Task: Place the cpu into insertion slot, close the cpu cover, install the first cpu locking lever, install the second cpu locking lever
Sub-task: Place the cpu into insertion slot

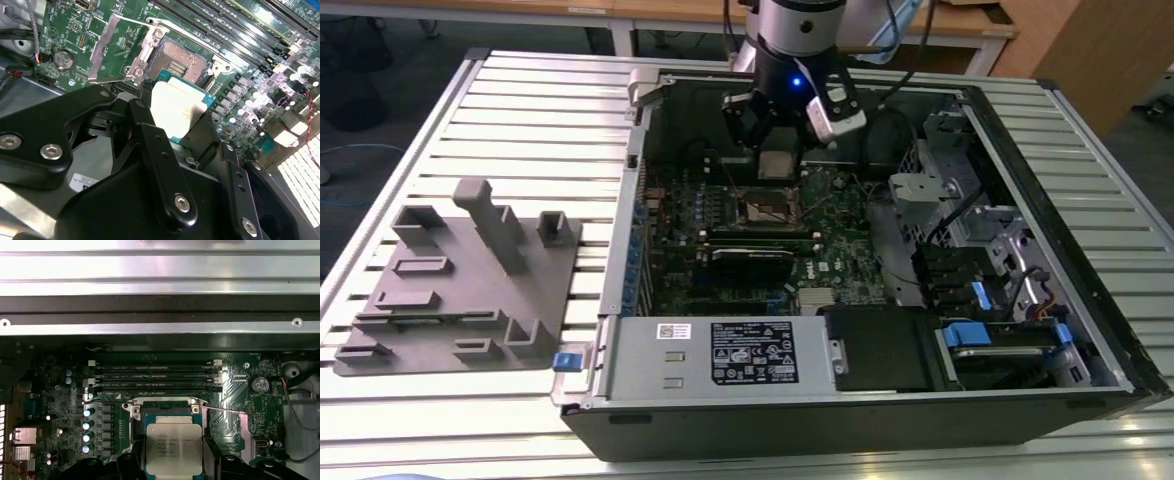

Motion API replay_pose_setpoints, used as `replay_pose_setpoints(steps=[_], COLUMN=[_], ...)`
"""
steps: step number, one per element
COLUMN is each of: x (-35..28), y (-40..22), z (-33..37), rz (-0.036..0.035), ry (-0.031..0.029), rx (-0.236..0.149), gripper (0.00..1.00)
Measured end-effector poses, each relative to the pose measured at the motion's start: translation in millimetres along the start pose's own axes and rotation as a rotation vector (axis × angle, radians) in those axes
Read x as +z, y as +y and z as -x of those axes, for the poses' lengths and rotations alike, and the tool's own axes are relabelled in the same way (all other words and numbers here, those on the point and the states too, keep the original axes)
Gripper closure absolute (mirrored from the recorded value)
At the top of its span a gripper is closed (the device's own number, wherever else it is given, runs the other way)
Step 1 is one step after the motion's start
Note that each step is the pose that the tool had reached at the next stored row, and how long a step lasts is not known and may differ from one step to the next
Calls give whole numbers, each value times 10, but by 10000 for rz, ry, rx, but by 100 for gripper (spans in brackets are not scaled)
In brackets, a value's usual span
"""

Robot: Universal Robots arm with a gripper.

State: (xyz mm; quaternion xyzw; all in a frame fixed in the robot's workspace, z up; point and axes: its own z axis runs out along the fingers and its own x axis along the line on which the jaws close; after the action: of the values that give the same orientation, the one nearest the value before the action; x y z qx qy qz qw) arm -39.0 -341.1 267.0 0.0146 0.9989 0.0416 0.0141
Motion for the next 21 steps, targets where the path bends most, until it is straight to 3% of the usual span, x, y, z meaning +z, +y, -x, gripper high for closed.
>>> replay_pose_setpoints(steps=[6,21], x=[31,43], y=[-3,-4], z=[-1,-1], rz=[-5,-5], ry=[0,0], rx=[0,2], gripper=[46,46])
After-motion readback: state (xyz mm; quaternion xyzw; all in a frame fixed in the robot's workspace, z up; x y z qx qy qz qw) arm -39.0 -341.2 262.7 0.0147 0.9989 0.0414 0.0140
